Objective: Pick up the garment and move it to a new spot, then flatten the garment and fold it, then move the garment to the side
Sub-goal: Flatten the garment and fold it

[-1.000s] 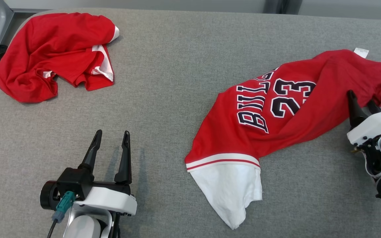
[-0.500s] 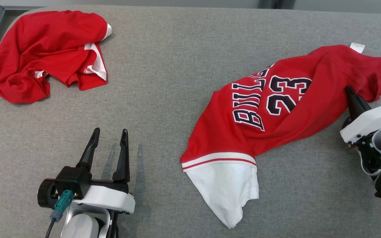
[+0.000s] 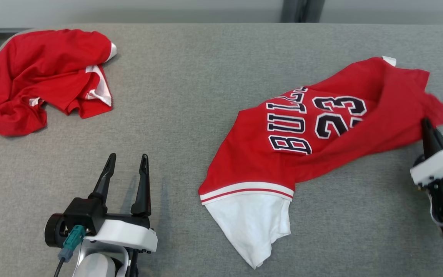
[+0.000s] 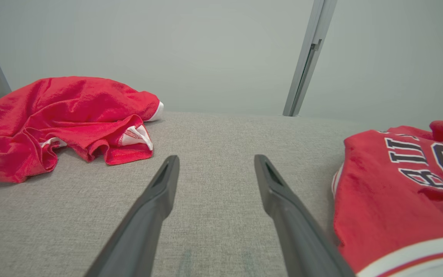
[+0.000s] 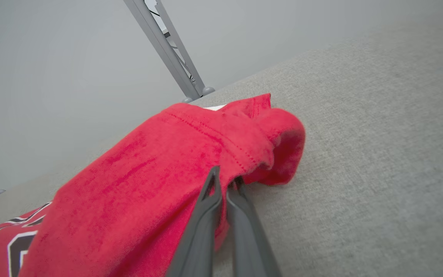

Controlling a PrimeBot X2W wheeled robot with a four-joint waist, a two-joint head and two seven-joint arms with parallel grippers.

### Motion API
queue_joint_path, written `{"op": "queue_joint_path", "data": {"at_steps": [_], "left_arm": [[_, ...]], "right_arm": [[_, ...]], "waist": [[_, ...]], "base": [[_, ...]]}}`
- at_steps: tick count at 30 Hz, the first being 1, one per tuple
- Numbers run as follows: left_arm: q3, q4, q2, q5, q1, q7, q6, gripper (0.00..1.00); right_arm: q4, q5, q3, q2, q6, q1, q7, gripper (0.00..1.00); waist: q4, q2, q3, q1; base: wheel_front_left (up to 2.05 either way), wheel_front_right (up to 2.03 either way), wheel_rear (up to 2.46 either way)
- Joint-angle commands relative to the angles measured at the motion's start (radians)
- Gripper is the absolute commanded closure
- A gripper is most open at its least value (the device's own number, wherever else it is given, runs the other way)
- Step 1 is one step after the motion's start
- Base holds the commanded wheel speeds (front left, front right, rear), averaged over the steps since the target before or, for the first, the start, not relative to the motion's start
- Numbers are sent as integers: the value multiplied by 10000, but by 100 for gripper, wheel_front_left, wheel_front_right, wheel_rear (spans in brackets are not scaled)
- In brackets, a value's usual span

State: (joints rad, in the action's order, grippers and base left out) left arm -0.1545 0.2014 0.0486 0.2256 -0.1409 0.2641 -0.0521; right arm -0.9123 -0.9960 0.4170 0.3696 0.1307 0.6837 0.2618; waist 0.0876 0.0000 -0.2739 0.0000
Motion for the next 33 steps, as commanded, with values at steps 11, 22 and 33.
{"op": "queue_joint_path", "data": {"at_steps": [11, 22, 33], "left_arm": [[-42, 43, 38, 216, 290, 4, -98, 0], [-47, 175, 36, 364, 411, 4, -98, 0], [-189, 275, 36, 545, 725, 2, -41, 0]], "right_arm": [[487, 2814, -3411, -845, 1, -2627, 34, 100], [632, 5470, -6225, -1985, 1, -3885, 27, 0], [2375, 7182, -7255, -2544, 1, -4703, -135, 0]], "waist": [[-672, 0, 656, 0], [-807, 0, 1104, 0], [-995, 0, 1803, 0]], "base": [[0, 0, 0], [0, 0, 0], [0, 0, 0]]}}
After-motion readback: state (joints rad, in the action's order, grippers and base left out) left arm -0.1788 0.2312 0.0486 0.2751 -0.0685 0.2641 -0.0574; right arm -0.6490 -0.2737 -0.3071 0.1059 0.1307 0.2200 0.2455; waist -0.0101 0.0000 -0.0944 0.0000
